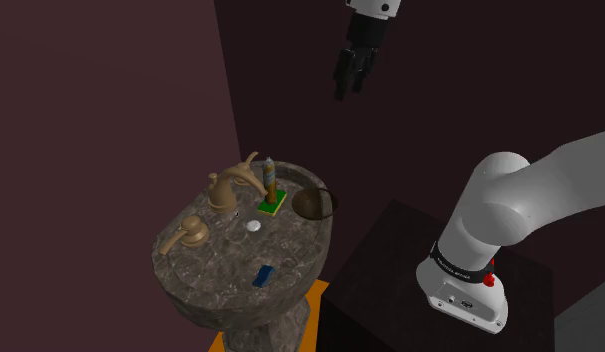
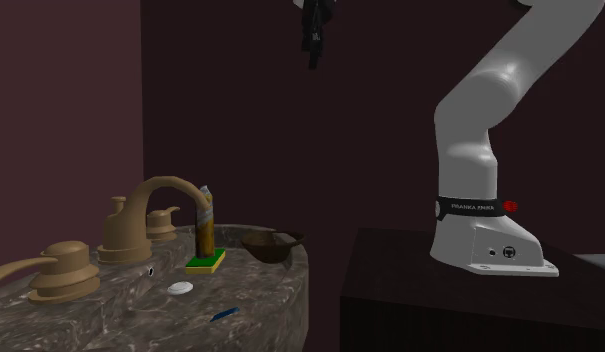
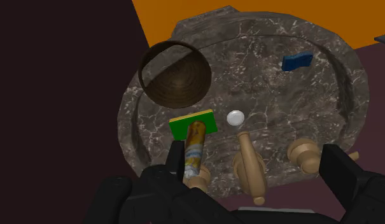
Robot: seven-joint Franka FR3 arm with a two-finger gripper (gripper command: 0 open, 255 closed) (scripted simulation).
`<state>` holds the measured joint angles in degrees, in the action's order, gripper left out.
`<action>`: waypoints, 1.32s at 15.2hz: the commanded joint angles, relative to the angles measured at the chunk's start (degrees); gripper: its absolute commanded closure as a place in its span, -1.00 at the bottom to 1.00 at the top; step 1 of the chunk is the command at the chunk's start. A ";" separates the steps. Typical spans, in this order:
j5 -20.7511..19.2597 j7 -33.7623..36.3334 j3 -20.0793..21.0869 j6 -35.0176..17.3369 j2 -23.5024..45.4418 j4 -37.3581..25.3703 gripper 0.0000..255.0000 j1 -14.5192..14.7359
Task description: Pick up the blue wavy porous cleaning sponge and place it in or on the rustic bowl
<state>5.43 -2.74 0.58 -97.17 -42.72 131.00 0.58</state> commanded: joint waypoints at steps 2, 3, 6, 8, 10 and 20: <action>0.29 2.07 1.32 -1.11 0.30 1.18 -1.00 -0.16; 0.60 4.12 2.66 -2.21 0.71 2.28 -1.00 -0.33; 1.53 10.34 6.64 -5.58 2.52 5.05 -1.00 -0.74; 2.12 14.52 9.30 -7.85 4.25 6.48 -1.00 -1.01; 2.64 18.73 11.95 -10.16 6.40 7.57 -1.00 -1.31; 2.04 41.04 24.62 -21.71 23.09 8.01 -1.00 -3.85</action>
<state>7.73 35.66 23.95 -117.91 -21.40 139.21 -3.02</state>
